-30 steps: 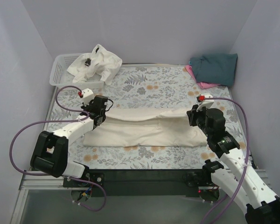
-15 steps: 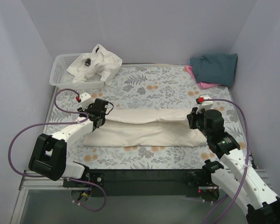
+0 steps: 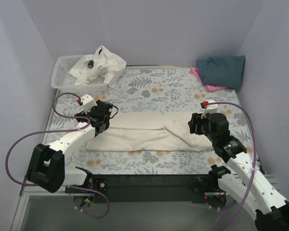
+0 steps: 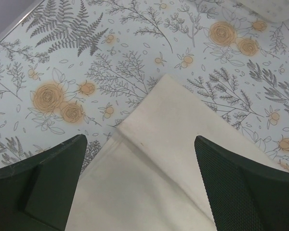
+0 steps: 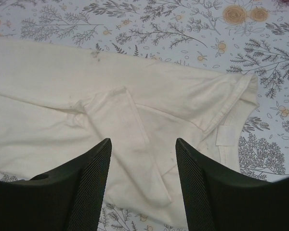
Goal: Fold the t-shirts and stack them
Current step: Fold the tshirt
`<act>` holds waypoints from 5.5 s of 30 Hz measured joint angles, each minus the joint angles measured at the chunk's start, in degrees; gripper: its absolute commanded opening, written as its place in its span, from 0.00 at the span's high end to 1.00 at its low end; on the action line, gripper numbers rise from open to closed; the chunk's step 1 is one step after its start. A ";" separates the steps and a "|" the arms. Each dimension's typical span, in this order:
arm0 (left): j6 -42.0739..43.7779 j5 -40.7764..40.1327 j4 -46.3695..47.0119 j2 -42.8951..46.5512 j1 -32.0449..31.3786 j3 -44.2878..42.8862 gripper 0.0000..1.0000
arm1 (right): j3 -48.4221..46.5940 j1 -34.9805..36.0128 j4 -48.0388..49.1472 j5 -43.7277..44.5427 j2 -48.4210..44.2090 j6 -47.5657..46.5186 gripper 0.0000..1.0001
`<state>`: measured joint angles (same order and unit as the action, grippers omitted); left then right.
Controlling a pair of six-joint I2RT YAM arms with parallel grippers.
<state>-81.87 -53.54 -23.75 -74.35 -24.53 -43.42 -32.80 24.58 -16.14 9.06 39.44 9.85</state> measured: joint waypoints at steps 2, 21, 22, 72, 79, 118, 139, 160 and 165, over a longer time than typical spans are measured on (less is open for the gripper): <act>1.18 0.66 1.90 -1.99 -0.13 -0.83 0.13 | -0.11 0.04 1.16 -0.24 2.45 0.00 0.49; 7.56 9.86 13.90 -19.71 -1.95 -4.85 0.12 | -5.64 4.37 20.44 -9.40 33.14 0.92 0.52; 7.56 10.29 14.05 -19.82 -1.95 -4.85 0.12 | -6.10 4.39 20.92 -9.42 34.64 0.96 0.52; 7.98 13.00 15.21 -18.75 -1.95 -3.87 0.12 | -7.13 9.25 21.77 -2.10 39.36 3.43 0.99; 7.98 13.81 15.19 -18.78 -1.95 -3.89 0.12 | -1.05 16.09 19.52 0.20 32.89 6.69 0.99; 10.27 13.66 16.52 -18.78 -13.09 -5.18 0.11 | -3.80 20.33 12.72 18.18 31.87 7.80 0.76; 10.97 12.20 16.52 -18.78 -13.09 -5.18 0.11 | 2.93 19.87 0.39 2.40 20.65 12.52 0.76; 11.13 10.67 16.55 -20.85 -13.09 -5.18 0.11 | 0.55 18.88 -4.50 6.60 17.88 14.21 0.75; 10.54 10.71 16.52 -22.51 -13.09 -5.18 0.11 | 0.76 13.03 -1.79 7.74 19.56 13.92 0.75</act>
<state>-71.33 -42.83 -7.22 -96.86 -37.63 -48.60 -32.03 37.60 -17.93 16.80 59.00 23.77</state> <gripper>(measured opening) 0.893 0.248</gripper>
